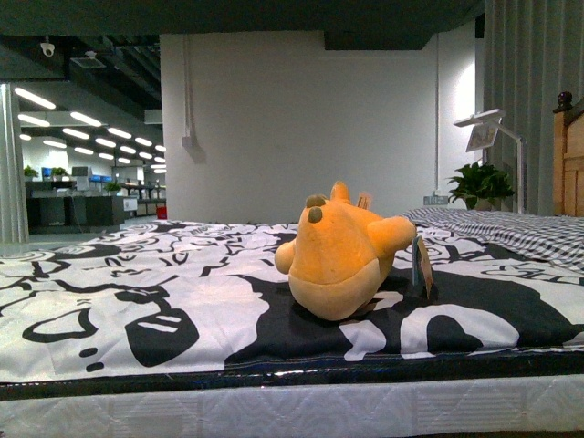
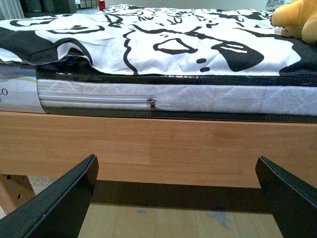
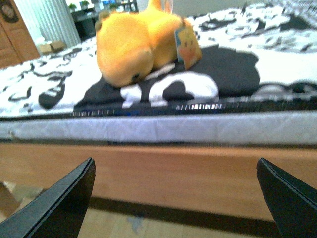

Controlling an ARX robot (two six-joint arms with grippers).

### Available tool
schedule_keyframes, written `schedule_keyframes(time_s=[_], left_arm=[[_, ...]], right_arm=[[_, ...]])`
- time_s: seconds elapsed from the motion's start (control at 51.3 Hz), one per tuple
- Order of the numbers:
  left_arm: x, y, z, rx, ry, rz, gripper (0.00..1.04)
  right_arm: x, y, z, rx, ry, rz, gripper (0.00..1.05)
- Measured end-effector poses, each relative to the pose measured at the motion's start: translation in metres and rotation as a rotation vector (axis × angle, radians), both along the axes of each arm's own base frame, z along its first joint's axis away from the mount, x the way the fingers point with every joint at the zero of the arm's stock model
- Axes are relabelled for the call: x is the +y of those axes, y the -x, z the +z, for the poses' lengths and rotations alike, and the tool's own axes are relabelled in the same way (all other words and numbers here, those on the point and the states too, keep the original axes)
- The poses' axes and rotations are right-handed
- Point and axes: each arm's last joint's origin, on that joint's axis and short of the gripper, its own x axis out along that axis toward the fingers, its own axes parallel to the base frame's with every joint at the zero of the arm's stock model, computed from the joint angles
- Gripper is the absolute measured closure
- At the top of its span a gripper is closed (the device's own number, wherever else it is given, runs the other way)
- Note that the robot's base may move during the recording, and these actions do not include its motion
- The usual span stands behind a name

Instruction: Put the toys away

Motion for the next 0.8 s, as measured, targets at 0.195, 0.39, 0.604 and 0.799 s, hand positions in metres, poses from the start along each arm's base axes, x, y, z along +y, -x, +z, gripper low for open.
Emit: schedule_keyframes(time_s=[0.195,0.39,0.604,0.799], left_arm=[[0.000,0.000,0.000,0.000,0.000,0.000,0.06],[0.000,0.000,0.000,0.000,0.000,0.000,0.06],[0.000,0.000,0.000,0.000,0.000,0.000,0.06],[0.000,0.000,0.000,0.000,0.000,0.000,0.06]], right_arm=[[0.027,-0.053,0.047,-0.025,0.002,0.034,0.06],[0.077,-0.109,0.103,-0.072,0.047,0.069,0.06],[0.140,-0.170,0.135,-0.046,0.134,0.030,0.06],[0.192,-0.206,0.125,-0.010,0.221,-0.003,0.06]])
